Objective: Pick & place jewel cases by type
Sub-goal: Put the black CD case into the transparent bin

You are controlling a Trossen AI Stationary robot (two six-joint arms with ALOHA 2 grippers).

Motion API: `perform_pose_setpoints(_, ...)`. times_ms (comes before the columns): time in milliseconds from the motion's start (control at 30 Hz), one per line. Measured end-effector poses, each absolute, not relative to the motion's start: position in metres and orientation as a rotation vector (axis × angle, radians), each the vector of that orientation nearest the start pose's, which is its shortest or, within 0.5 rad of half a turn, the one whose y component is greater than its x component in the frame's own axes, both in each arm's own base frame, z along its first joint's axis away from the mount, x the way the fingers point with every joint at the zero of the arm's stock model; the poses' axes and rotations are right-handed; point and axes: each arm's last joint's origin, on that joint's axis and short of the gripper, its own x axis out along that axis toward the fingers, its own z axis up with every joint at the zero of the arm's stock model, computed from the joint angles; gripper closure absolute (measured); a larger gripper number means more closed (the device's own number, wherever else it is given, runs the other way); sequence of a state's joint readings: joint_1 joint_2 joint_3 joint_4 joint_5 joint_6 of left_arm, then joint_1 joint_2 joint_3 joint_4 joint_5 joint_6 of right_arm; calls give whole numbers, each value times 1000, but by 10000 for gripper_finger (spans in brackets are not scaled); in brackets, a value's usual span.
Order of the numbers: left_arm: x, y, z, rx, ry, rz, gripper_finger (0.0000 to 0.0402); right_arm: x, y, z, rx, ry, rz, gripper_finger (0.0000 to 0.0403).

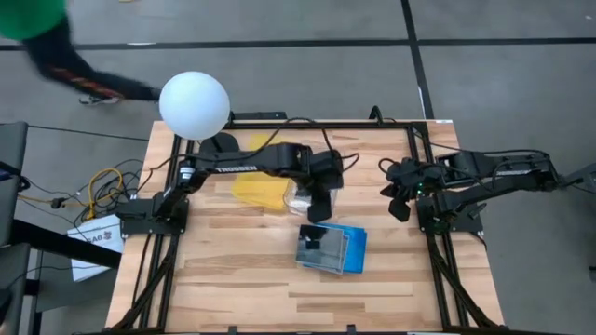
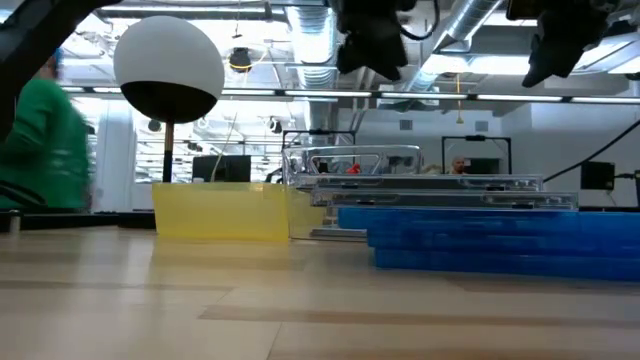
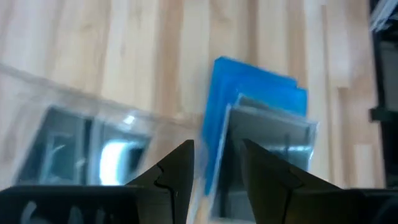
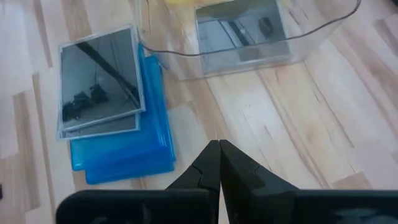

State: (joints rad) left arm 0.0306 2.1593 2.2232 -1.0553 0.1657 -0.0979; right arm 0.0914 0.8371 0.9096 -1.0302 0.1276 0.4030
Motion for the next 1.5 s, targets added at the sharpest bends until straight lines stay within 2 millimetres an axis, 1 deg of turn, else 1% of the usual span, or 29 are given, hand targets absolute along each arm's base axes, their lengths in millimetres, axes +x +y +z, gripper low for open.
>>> perform_pose_setpoints(100, 465, 1, 306, -228, 981, -92, 280, 138, 10, 298, 263, 931, -217, 403)
perform_pose_setpoints(267, 470, -6, 299, -284, 937, -95, 280, 138, 12, 298, 250, 935, -202, 403)
perform_pose_setpoints(400, 468, -11, 301, -307, 883, -87, 280, 138, 12, 298, 247, 941, -202, 403)
perform_pose_setpoints(533, 459, -16, 295, -323, 885, -51, 280, 138, 12, 298, 246, 941, -201, 403)
perform_pose_setpoints(600, 450, -19, 294, -333, 855, -31, 280, 138, 12, 298, 246, 941, -200, 403)
perform_pose_setpoints(700, 430, -21, 296, -372, 756, 3, 280, 138, 12, 298, 247, 942, -198, 403)
perform_pose_setpoints(800, 409, -20, 289, -466, 680, 23, 280, 138, 13, 298, 261, 948, -176, 403)
perform_pose_setpoints(967, 370, -21, 272, -645, 654, 83, 280, 141, 15, 295, 342, 979, -153, 403)
perform_pose_setpoints(1067, 350, -31, 261, -708, 673, 96, 280, 147, 17, 293, 378, 997, -132, 403)
perform_pose_setpoints(1167, 334, -44, 252, -740, 708, 93, 280, 154, 23, 291, 379, 1003, -111, 403)
perform_pose_setpoints(1267, 323, -53, 242, -770, 743, 107, 280, 164, 30, 288, 380, 1008, -86, 403)
perform_pose_setpoints(1367, 318, -61, 231, -788, 779, 121, 280, 173, 37, 284, 391, 1009, -66, 403)
perform_pose_setpoints(1500, 314, -66, 217, -829, 735, 106, 280, 183, 47, 278, 410, 1032, -59, 403)
